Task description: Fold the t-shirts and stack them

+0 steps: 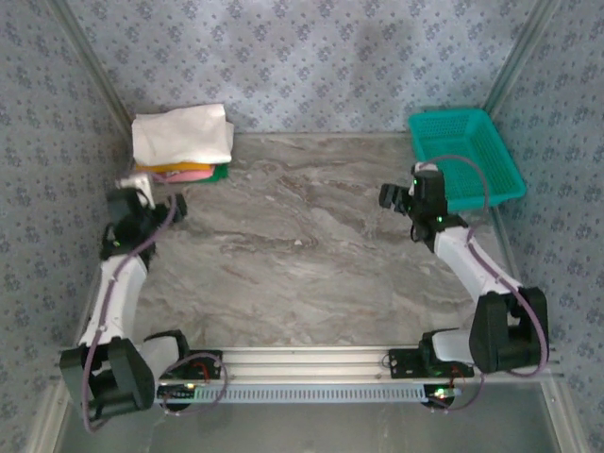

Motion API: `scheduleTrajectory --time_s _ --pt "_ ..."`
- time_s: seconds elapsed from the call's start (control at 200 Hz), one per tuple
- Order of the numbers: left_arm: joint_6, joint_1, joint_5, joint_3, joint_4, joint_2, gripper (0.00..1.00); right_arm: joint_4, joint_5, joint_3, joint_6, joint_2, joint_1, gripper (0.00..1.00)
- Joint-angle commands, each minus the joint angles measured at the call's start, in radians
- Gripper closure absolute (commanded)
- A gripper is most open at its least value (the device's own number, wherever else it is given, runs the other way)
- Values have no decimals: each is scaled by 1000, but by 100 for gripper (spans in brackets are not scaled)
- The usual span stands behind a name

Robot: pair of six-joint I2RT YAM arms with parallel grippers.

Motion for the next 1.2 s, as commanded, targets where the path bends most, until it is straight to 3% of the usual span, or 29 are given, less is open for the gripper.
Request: scheduleTrajectory --time_s 0.0,0.07,0.22,0.275,0.365,0.405,0.485,0.655,0.785,0.854,0.929,1.194 --pt "-7 -110 -155 -178 357 -77 2 207 135 -161 -128 -66 -15 0" --pt "43 -164 -281 -279 468 -49 2 269 178 -226 -140 -70 -27 0" --pt "105 -162 -296 -440 794 75 2 410 178 -319 -168 -14 -61 0" --pt "109 -141 -248 -457 877 145 2 471 148 -345 -166 17 -88 0" --pt "96 -104 -171 -397 859 246 2 703 41 -421 -211 75 -146 0" --pt "69 -90 -145 -369 835 266 2 685 17 -407 -228 78 -158 0" --pt "20 -61 -70 -419 1038 346 2 749 -40 -425 -239 93 -180 0" --pt "64 -82 -21 -471 1272 496 2 1043 -118 -544 -242 186 -197 0" --pt "128 -120 16 -450 1216 488 2 1024 -134 -513 -252 235 -196 0" --pt "139 -122 34 -379 1075 484 2 851 -118 -417 -243 242 -198 0" --pt "117 -116 -1 -295 930 495 2 871 -99 -419 -253 247 -184 0" --pt "89 -110 -53 -288 931 503 2 865 -91 -418 -261 244 -177 0"
